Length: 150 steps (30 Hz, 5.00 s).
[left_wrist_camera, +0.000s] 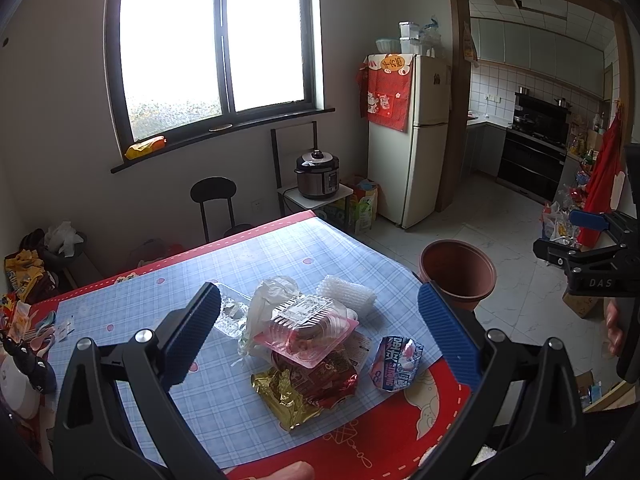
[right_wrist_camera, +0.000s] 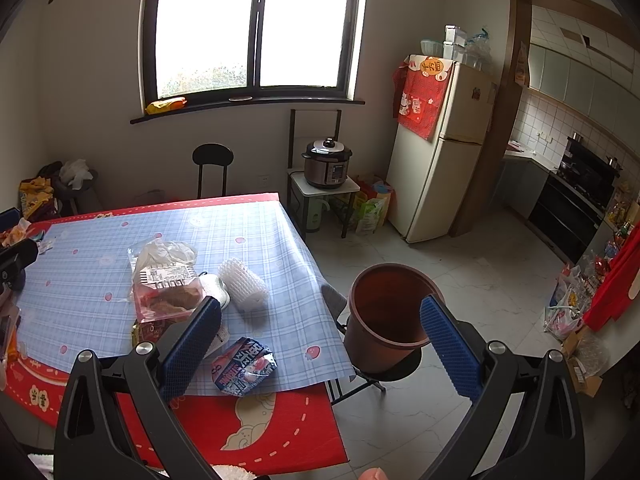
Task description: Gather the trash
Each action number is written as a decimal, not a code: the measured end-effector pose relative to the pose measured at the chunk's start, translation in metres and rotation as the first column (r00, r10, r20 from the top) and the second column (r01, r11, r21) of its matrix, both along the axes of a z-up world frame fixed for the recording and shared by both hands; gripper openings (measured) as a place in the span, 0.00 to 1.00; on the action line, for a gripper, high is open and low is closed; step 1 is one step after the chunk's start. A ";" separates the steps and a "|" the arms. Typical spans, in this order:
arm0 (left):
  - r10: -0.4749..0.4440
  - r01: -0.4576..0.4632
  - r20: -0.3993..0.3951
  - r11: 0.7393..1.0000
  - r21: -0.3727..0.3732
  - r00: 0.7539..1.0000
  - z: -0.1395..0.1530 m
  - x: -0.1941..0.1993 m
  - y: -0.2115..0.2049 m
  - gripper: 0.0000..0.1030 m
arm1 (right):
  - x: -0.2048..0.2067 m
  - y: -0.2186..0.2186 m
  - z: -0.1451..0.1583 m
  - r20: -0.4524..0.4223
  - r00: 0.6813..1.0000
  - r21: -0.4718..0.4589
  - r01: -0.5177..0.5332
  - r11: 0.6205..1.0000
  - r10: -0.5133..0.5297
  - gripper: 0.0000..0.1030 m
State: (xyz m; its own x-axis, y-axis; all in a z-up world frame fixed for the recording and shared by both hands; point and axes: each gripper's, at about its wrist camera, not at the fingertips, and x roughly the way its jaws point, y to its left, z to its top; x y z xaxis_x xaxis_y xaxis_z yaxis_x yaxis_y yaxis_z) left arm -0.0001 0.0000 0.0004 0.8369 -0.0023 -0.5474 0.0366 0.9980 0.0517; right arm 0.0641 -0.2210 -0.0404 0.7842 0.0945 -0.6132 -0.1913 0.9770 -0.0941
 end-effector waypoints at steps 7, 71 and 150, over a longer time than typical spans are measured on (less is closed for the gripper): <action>-0.003 0.003 0.002 1.000 0.002 1.000 0.000 -0.003 0.001 0.95 | -0.001 0.000 -0.001 0.000 1.000 0.001 0.001 1.000 -0.001 0.95; 0.119 -0.427 -0.465 0.635 -0.643 0.877 -0.190 0.113 0.135 0.73 | 0.118 0.080 -0.174 -0.318 0.921 0.147 -0.185 0.972 0.224 0.95; 0.216 -0.353 -0.279 0.594 -0.723 0.936 -0.196 0.042 0.171 0.54 | 0.131 0.081 -0.325 -0.625 0.775 0.252 0.084 0.964 0.096 0.90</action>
